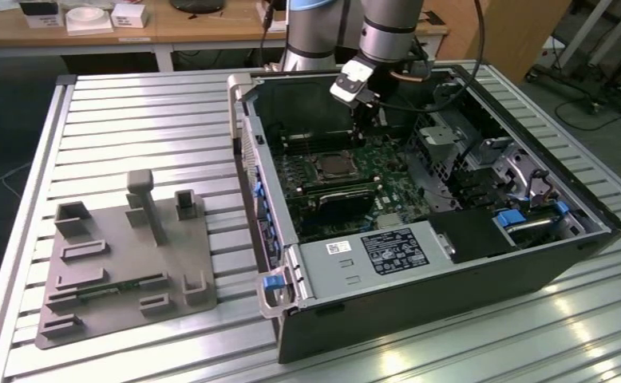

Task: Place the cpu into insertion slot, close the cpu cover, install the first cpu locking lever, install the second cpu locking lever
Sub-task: 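Close the cpu cover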

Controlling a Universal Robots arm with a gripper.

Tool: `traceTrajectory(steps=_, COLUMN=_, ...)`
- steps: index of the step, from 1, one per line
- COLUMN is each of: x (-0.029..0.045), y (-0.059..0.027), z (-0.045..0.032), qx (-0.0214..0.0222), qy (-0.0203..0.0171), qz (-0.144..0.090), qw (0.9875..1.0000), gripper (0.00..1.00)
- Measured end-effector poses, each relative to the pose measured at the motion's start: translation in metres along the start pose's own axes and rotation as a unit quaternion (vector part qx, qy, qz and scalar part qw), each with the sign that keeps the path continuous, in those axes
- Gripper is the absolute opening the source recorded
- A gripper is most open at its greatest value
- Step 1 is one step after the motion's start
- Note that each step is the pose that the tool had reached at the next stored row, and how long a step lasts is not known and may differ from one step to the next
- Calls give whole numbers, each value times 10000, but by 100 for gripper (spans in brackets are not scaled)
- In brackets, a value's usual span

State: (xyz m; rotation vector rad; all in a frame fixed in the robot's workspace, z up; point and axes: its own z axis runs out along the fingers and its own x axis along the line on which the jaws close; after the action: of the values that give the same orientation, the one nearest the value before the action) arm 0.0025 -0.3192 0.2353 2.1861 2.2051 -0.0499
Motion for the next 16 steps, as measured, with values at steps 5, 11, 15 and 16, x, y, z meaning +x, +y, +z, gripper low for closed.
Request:
traceTrajectory(steps=5, x=0, y=-21, z=0, qx=3, qy=2, qz=1, qw=10000, gripper=10)
traceTrajectory(steps=11, x=1, y=-78, z=12, qx=2, qy=5, qz=-8, qw=10000, gripper=10)
traceTrajectory(steps=15, x=3, y=-178, z=43, qx=2, qy=4, qz=-17, qw=10000, gripper=10)
traceTrajectory(steps=16, x=4, y=-223, z=54, qx=2, qy=5, qz=-18, qw=10000, gripper=10)
